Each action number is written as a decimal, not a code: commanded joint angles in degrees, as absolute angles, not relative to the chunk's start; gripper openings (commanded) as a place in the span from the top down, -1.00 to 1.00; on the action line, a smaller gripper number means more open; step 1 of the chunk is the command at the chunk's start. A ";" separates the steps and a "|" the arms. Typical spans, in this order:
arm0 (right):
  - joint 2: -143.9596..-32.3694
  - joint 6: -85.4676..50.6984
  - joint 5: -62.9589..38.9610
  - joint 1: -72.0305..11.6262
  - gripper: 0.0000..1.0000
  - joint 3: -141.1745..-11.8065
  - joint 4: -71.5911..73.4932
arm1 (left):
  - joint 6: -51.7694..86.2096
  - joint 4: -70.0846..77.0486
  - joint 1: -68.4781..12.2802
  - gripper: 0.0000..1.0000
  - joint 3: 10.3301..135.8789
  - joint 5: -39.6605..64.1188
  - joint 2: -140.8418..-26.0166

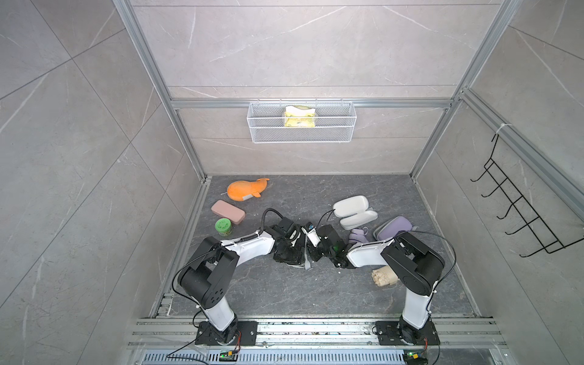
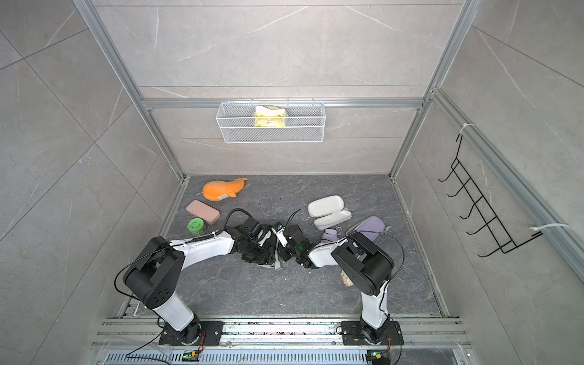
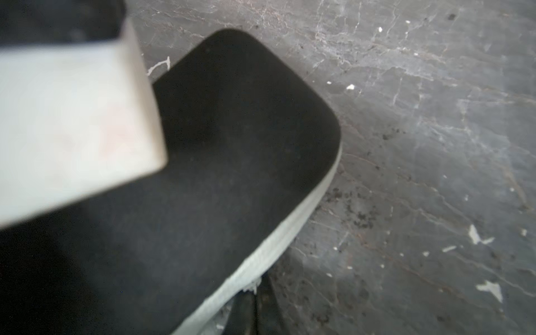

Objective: Put umbrellas into zippered umbrella sleeves
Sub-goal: Zip the zipper on the umbrella sleeve.

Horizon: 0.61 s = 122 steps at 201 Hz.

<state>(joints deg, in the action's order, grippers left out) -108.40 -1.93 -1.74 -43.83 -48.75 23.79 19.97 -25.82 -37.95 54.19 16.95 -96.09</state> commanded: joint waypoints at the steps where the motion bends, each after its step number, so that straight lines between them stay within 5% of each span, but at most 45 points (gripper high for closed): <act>1: -106.08 -6.07 -3.04 -44.05 1.00 -47.99 26.71 | 14.91 -34.46 -40.40 -0.69 53.14 22.16 -92.71; 26: -104.08 -7.46 -5.00 -46.04 1.00 -45.02 26.29 | 16.03 -30.23 -39.90 -0.98 52.48 19.51 -89.40; 122: -102.34 -8.48 -9.95 -49.97 1.00 -43.86 24.09 | 13.85 -25.71 -40.04 -0.99 50.20 13.76 -89.51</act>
